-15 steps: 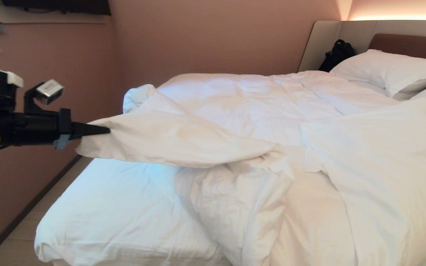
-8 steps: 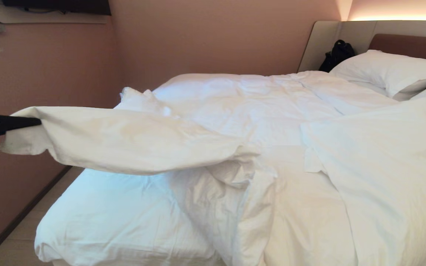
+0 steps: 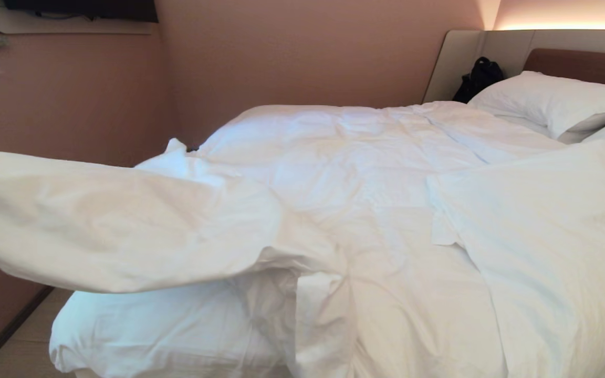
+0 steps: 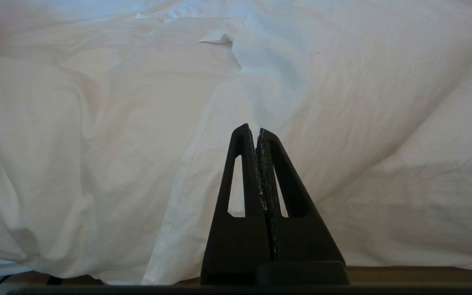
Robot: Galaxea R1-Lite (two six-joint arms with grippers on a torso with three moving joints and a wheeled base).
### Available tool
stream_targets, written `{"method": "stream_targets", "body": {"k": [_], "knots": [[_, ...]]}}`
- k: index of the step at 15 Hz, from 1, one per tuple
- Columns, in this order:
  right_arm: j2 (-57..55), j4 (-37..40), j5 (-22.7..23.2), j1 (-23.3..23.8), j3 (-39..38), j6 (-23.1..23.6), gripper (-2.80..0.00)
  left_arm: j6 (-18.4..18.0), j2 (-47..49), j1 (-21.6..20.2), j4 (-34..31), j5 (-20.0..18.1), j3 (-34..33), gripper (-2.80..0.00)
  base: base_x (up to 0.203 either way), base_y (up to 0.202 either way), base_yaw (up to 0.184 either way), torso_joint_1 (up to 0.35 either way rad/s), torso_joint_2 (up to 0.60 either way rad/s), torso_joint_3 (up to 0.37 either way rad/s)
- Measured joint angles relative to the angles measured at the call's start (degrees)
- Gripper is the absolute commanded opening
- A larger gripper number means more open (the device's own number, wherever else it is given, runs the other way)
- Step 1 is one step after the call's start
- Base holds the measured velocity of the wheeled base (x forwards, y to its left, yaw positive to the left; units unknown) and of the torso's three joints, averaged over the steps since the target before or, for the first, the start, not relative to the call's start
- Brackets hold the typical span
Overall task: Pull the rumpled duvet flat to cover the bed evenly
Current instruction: Flatten the corners of the folded blanket
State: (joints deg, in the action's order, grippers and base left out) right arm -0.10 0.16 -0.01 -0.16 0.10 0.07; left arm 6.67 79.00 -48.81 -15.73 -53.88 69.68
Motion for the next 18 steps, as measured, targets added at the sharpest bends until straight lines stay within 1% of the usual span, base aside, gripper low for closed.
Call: {"method": "stream_targets", "body": {"k": [2,5,7,9,13,15,18], "knots": [[0.0,0.0,0.0,0.0,0.0,0.0,-2.80,0.0,-1.3,-3.2,0.2,1.6,0.0,-2.80,0.000,0.000,0.000,0.000,0.00,0.000],[0.0,0.0,0.0,0.0,0.0,0.0,-2.80,-0.3,-1.1,-6.4,1.8,6.5,0.3,-2.80,0.000,0.000,0.000,0.000,0.00,0.000],[0.0,0.0,0.0,0.0,0.0,0.0,-2.80,-0.1,-0.4,-8.1,2.7,7.6,0.5,-2.80,0.000,0.000,0.000,0.000,0.00,0.000],[0.0,0.0,0.0,0.0,0.0,0.0,-2.80,-0.1,0.3,-9.2,2.8,9.0,0.9,-2.80,0.000,0.000,0.000,0.000,0.00,0.000],[0.0,0.0,0.0,0.0,0.0,0.0,-2.80,-0.1,0.6,-11.2,2.8,10.5,1.5,-2.80,0.000,0.000,0.000,0.000,0.00,0.000],[0.0,0.0,0.0,0.0,0.0,0.0,-2.80,-0.1,0.1,-12.3,2.9,13.1,1.6,-2.80,0.000,0.000,0.000,0.000,0.00,0.000],[0.0,0.0,0.0,0.0,0.0,0.0,-2.80,0.2,-1.1,-12.8,2.8,17.5,1.6,-2.80,0.000,0.000,0.000,0.000,0.00,0.000]]}}
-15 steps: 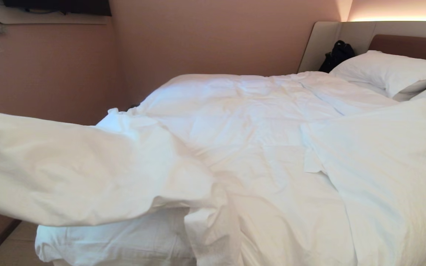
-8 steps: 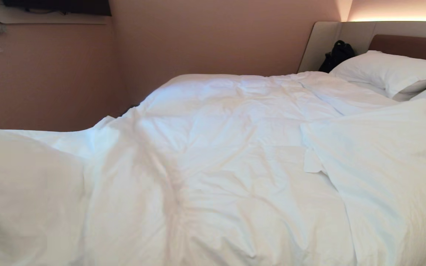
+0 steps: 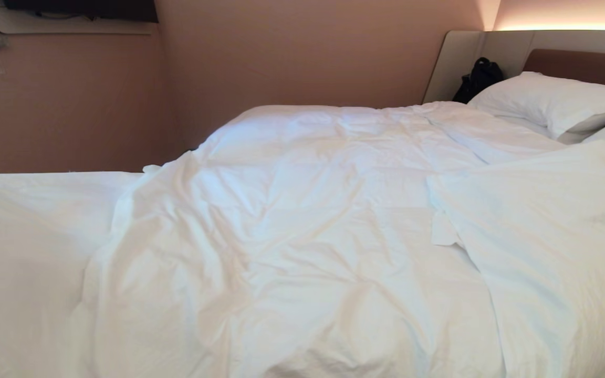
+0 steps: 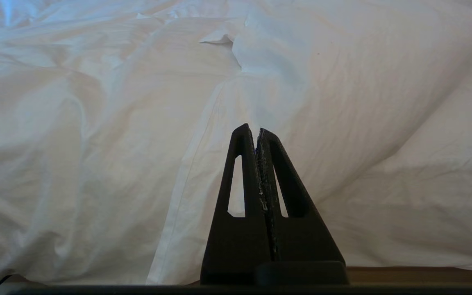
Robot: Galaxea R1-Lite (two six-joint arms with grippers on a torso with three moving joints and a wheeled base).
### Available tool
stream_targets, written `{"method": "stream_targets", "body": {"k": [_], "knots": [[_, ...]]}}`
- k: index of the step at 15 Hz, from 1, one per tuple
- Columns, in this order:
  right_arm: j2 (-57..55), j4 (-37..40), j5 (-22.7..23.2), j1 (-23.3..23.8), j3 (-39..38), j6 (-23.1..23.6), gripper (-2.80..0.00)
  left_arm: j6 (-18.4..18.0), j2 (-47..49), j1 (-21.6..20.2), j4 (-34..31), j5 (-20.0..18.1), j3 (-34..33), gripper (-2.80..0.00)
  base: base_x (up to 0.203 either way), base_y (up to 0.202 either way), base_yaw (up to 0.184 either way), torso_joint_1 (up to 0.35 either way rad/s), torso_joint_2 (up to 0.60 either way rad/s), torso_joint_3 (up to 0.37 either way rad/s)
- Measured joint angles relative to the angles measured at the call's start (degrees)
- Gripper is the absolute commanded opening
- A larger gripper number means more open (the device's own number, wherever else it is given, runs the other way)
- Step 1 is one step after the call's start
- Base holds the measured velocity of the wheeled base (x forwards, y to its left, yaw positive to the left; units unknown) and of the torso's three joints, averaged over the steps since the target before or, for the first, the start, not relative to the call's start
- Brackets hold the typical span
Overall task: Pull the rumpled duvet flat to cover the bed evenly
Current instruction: Flatten the corners of the folded blanket
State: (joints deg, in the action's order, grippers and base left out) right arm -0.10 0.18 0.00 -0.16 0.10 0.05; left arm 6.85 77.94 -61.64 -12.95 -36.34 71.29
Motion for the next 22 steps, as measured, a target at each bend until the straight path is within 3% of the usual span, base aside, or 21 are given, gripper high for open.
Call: {"method": "stream_targets", "body": {"k": [3,10,16,22], "knots": [[0.0,0.0,0.0,0.0,0.0,0.0,-2.80,0.0,-1.2,-0.8,0.0,3.7,-0.5,-2.80,0.000,0.000,0.000,0.000,0.00,0.000],[0.0,0.0,0.0,0.0,0.0,0.0,-2.80,-0.2,1.2,-3.0,0.1,8.1,-1.9,-2.80,0.000,0.000,0.000,0.000,0.00,0.000],[0.0,0.0,0.0,0.0,0.0,0.0,-2.80,0.0,7.3,-3.3,0.1,16.3,-1.8,-2.80,0.000,0.000,0.000,0.000,0.00,0.000],[0.0,0.0,0.0,0.0,0.0,0.0,-2.80,0.2,13.8,-5.3,2.1,17.0,-1.7,-2.80,0.000,0.000,0.000,0.000,0.00,0.000]]}}
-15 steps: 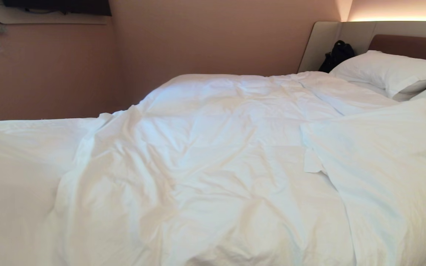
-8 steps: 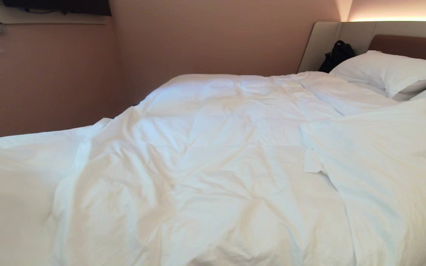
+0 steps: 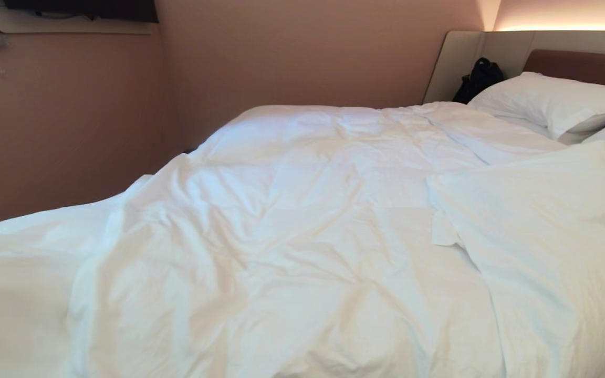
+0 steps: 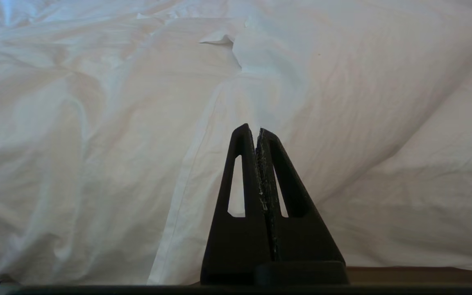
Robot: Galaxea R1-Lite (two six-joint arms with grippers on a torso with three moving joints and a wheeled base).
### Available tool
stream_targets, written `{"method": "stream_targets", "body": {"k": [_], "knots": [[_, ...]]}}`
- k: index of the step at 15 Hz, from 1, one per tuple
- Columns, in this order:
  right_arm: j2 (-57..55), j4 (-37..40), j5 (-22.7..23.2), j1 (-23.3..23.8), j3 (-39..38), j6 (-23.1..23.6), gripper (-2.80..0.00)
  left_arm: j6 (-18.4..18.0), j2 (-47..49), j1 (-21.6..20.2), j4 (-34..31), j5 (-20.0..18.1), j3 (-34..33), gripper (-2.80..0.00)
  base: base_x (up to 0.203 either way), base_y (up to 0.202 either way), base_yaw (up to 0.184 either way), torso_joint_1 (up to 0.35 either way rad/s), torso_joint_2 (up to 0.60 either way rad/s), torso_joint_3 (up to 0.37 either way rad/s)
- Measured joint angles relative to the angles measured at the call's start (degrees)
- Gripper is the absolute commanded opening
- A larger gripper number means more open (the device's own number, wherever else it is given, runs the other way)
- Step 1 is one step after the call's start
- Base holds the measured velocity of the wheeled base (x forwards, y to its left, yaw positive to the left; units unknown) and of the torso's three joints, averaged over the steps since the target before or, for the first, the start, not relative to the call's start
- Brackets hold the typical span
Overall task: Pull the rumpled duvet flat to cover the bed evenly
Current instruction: Flatten the corners of the folded blanket
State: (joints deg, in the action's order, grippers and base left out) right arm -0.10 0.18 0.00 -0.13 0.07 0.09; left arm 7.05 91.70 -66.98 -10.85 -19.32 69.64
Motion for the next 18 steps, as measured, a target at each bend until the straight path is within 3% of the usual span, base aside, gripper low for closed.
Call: {"method": "stream_targets", "body": {"k": [18], "knots": [[0.0,0.0,0.0,0.0,0.0,0.0,-2.80,0.2,12.4,-7.7,2.4,0.9,-0.9,-2.80,0.000,0.000,0.000,0.000,0.00,0.000]]}}
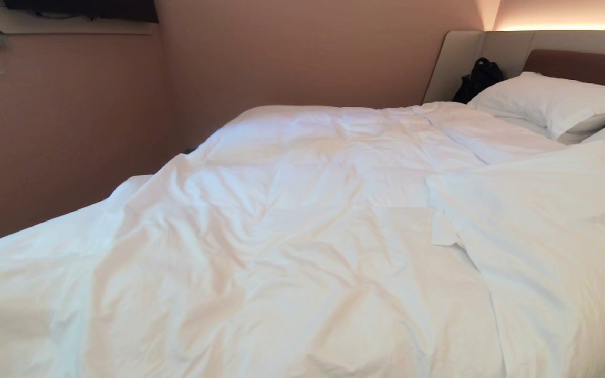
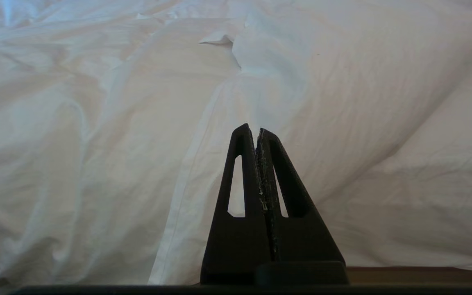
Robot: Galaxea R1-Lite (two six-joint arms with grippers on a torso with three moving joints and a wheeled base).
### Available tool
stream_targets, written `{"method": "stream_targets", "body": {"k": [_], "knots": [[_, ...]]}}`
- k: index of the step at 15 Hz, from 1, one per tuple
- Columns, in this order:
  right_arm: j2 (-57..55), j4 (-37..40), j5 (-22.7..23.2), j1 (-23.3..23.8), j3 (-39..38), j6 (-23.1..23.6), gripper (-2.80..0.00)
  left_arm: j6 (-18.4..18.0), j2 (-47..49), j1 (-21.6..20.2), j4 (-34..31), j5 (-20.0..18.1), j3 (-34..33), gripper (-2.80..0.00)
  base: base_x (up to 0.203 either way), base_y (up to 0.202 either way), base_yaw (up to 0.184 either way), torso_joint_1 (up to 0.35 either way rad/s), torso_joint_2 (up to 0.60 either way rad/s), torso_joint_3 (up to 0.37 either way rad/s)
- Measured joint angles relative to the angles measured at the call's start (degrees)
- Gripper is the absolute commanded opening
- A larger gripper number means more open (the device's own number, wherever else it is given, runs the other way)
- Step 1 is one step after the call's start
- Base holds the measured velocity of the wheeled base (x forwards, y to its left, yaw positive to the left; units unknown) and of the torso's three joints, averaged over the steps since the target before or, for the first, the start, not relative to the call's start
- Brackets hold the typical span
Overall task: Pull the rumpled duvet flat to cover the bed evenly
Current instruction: Flatten the corners of the folded blanket
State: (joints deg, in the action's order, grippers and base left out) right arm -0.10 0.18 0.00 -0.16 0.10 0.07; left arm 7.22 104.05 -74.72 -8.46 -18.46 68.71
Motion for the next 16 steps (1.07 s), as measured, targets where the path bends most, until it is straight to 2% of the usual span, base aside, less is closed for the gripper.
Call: {"method": "stream_targets", "body": {"k": [3,4,16], "knots": [[0.0,0.0,0.0,0.0,0.0,0.0,-2.80,0.0,1.4,-0.4,0.0,-0.1,-0.2,-2.80,0.000,0.000,0.000,0.000,0.00,0.000],[0.0,0.0,0.0,0.0,0.0,0.0,-2.80,0.0,1.7,-0.4,0.0,0.0,-0.3,0.00,0.000,0.000,0.000,0.000,0.00,0.000],[0.0,0.0,0.0,0.0,0.0,0.0,-2.80,-0.5,2.2,-0.2,-0.1,-2.0,-2.2,0.00,0.000,0.000,0.000,0.000,0.00,0.000]]}}
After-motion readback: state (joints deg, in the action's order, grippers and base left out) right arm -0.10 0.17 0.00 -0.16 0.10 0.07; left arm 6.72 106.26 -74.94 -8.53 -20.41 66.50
